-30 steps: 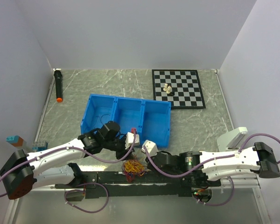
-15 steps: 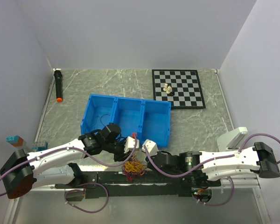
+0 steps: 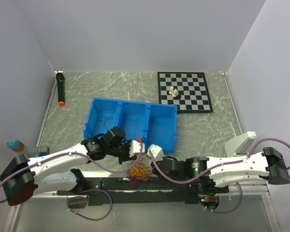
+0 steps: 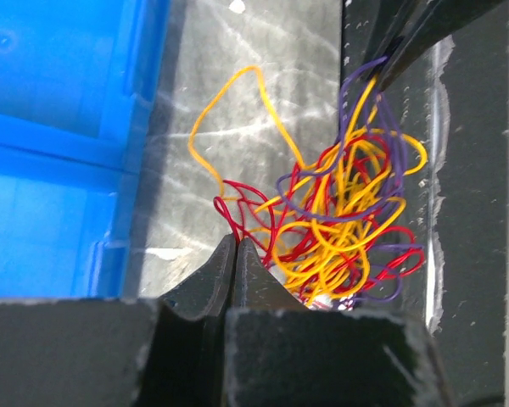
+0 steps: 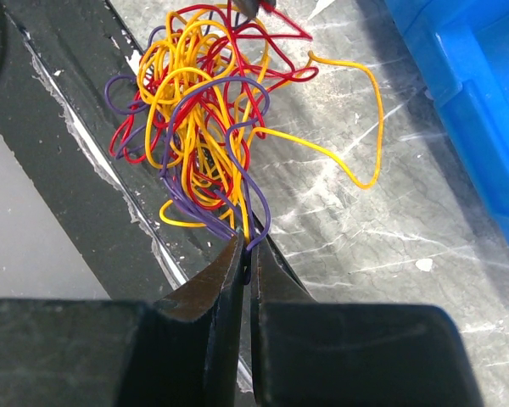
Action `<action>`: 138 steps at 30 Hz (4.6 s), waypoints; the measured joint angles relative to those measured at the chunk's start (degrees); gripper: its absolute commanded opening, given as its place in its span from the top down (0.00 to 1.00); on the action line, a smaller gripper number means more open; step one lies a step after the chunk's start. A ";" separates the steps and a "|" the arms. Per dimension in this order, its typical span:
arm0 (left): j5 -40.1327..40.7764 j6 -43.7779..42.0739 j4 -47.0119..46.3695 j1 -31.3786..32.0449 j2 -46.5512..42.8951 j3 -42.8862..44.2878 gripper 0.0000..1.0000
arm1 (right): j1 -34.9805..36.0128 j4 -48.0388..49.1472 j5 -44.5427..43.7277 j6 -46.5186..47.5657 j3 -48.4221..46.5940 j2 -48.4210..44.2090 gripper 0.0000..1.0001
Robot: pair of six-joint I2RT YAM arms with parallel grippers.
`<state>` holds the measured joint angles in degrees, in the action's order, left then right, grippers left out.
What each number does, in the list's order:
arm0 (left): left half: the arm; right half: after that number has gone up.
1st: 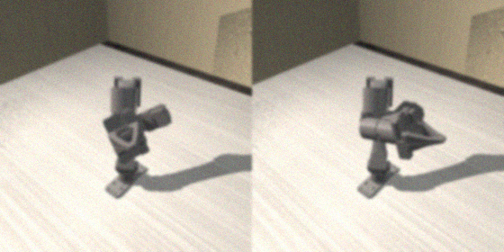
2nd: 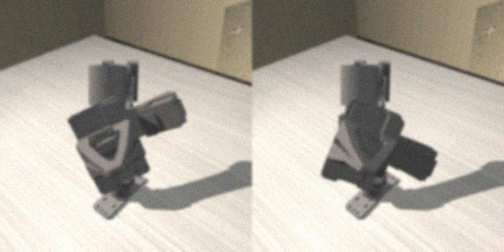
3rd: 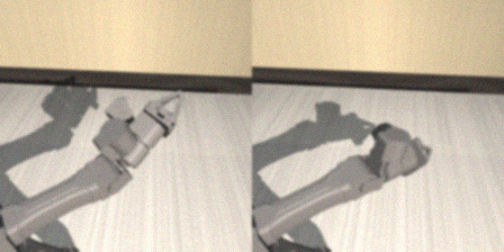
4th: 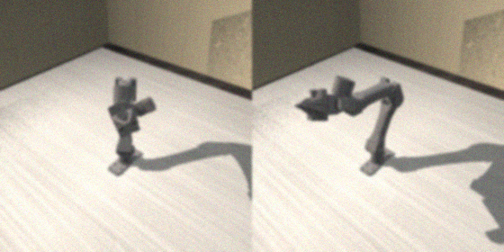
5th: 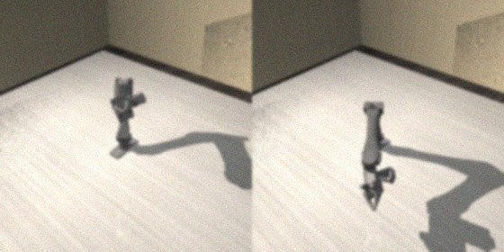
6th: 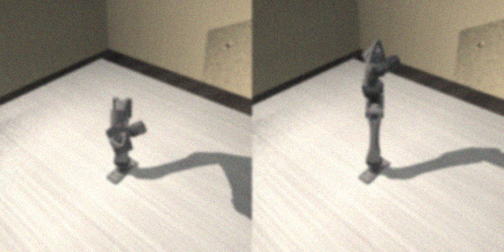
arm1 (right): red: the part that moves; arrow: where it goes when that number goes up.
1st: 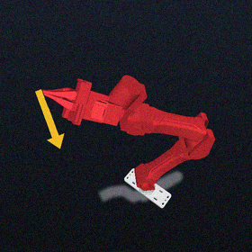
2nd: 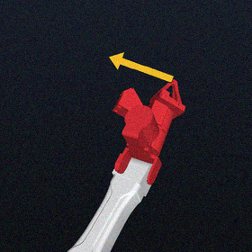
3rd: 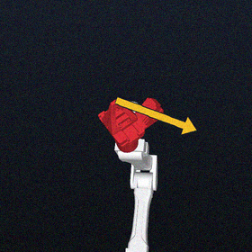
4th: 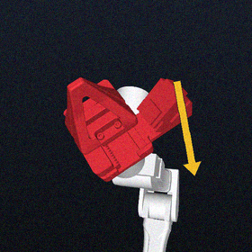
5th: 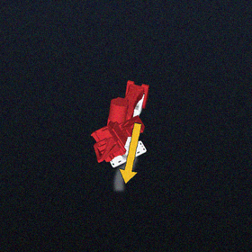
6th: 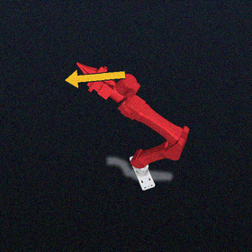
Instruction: Untangle the cables
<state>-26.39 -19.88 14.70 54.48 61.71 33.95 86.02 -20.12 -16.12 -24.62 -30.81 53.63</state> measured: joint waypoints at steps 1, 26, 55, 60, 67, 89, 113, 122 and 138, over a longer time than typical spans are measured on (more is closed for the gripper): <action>0.66 -0.39 0.76 0.00 0.00 0.37 0.99 | 0.00 0.00 -0.07 -0.17 0.00 0.00 1.00; 1.33 -12.02 49.81 -3.67 -4.57 58.86 0.99 | -2.08 -4.48 -2.80 -19.50 0.87 4.11 1.00; 30.99 -24.74 -13.03 -3.67 -10.84 64.74 0.99 | -3.04 -8.68 0.96 -25.03 0.00 12.76 1.00; 30.80 -29.09 -27.21 -3.67 -6.08 67.56 0.99 | -3.04 -8.63 1.44 -24.98 -0.04 14.60 1.00; 29.86 -29.97 -31.76 -3.67 -1.36 70.12 0.99 | -3.04 -8.61 1.68 -24.79 -0.31 14.86 1.00; 33.53 -22.40 -28.02 -3.67 -4.22 46.64 0.99 | -3.04 -6.14 0.22 -24.02 7.19 -6.25 1.00; 38.29 -22.03 -33.16 -8.13 3.96 33.48 0.99 | -3.04 -4.59 -0.42 -24.00 11.61 -14.97 1.00; 37.99 -20.13 -35.17 -12.66 5.81 31.10 0.99 | -3.04 -4.68 -0.59 -24.15 11.65 -15.23 1.00; 37.88 -5.81 -26.86 -12.31 5.40 22.91 0.99 | -3.04 -5.09 -0.87 -23.93 11.65 -15.61 1.00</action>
<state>11.49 -25.69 -12.16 42.17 67.11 56.86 82.98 -25.21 -16.99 -48.56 -19.16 38.02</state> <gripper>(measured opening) 0.016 0.094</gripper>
